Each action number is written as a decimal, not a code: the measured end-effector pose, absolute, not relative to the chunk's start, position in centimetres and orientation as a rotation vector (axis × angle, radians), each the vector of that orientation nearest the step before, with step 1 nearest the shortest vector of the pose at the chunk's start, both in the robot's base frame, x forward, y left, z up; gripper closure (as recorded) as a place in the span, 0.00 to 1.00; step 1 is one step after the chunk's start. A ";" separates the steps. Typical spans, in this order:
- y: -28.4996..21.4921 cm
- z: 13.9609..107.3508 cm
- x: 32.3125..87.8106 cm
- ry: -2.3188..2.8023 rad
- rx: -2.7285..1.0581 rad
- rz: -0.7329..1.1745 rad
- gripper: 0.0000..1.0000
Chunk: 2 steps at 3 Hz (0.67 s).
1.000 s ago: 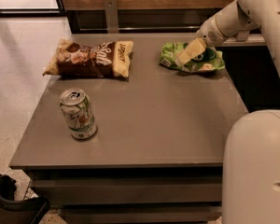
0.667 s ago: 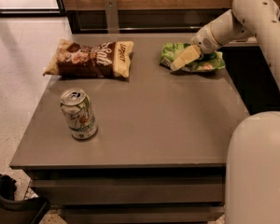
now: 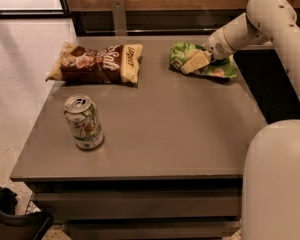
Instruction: Pick green rice chip bag
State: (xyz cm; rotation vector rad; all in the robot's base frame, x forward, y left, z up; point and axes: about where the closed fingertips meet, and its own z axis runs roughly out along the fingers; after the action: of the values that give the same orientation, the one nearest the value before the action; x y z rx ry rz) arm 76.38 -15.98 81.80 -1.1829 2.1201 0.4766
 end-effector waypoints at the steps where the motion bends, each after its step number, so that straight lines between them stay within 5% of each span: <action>1: -16.0 82.2 76.4 2.120 -1.183 0.477 0.87; 2: -16.0 82.2 76.4 2.120 -1.183 0.477 1.00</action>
Offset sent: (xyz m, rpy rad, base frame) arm 0.0000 0.0000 0.0036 0.0000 0.0000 0.0000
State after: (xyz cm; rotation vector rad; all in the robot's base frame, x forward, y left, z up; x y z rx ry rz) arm 76.38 -15.97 82.22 -1.1831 2.1202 0.4769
